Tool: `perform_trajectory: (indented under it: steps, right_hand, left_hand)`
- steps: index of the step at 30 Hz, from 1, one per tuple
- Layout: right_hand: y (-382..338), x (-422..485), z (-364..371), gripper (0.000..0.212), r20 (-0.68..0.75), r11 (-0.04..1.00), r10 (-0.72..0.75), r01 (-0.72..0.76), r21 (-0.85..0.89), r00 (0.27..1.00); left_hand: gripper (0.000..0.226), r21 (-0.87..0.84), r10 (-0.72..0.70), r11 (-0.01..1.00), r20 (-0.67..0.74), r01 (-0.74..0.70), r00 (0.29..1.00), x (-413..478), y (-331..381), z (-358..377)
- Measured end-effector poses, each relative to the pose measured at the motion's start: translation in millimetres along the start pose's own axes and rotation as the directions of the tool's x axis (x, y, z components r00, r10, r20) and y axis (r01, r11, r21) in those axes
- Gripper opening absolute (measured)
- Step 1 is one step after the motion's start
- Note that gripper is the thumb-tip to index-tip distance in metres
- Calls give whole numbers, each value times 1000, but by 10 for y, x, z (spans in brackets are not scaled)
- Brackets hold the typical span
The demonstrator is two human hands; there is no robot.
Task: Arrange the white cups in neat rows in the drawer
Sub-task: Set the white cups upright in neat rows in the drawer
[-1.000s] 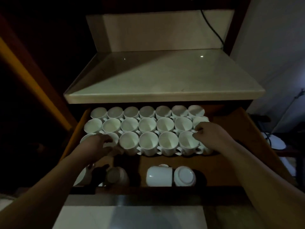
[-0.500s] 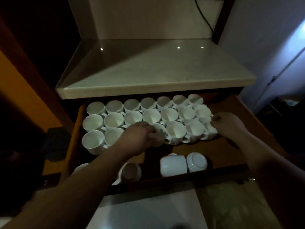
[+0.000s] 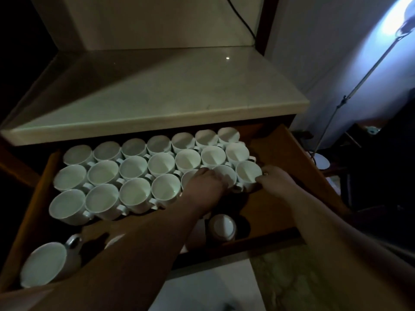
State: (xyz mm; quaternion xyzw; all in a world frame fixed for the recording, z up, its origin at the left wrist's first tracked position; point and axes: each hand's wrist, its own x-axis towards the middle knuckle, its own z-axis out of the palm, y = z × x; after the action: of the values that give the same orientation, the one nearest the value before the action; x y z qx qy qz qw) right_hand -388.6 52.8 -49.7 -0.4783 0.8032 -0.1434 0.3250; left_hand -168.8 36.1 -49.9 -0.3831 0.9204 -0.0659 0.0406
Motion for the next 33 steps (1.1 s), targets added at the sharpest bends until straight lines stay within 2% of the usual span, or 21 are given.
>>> perform_trajectory:
  steps: [4,8,12,15,17,18,20,23,25,27,30,31,33]
  right_hand:
    - [19,93,7,36,-2,997,-20,20,-80,1000]
    - [23,131,-81,40,37,992,-51,54,-113,998]
    - [103,179,-87,46,47,989,-78,83,-120,996]
    - [36,162,-57,55,-53,979,-101,90,-184,993]
    - [-156,102,-9,51,-113,967,-182,157,-202,977]
    - [-317,38,33,48,-98,958,-232,209,-198,968]
    - [-675,-126,176,40,20,923,-323,320,-214,946]
    - [-1252,-483,532,40,311,812,-457,534,-236,833]
    - [-1560,-754,843,40,505,688,-510,683,-246,696]
    - [-1801,-1007,1207,40,644,594,-502,772,-227,577]
    - [-2013,-1278,1654,50,736,542,-459,814,-211,497]
    - [-2053,-1327,1779,56,753,517,-463,833,-199,467]
    - [-2105,-1431,1951,83,781,493,-449,850,-189,434]
  left_hand:
    - [22,0,0,1000,38,0,999,46,-7,63]
    - [26,-19,-17,1000,9,17,1000,77,-9,128]
    - [49,-313,-105,946,-55,82,993,3,-165,212]
    - [35,-526,-239,829,-30,188,971,-341,-511,64]
    - [30,-574,-400,759,-38,308,916,-729,-796,-42]
    - [28,-571,-498,719,-28,395,867,-970,-946,-78]
    - [20,-535,-633,645,26,546,773,-1457,-1221,-118]
    - [13,-393,-667,616,200,683,717,-2089,-1528,-155]
    - [18,-317,-617,633,344,706,708,-2419,-1647,-190]
    - [31,-304,-544,654,448,693,710,-2695,-1705,-232]
    - [35,-290,-468,607,622,740,628,-2879,-1758,-179]
    - [36,-267,-422,656,646,706,636,-2902,-1781,-113]
    - [33,-209,-389,756,618,620,683,-2918,-1861,34]
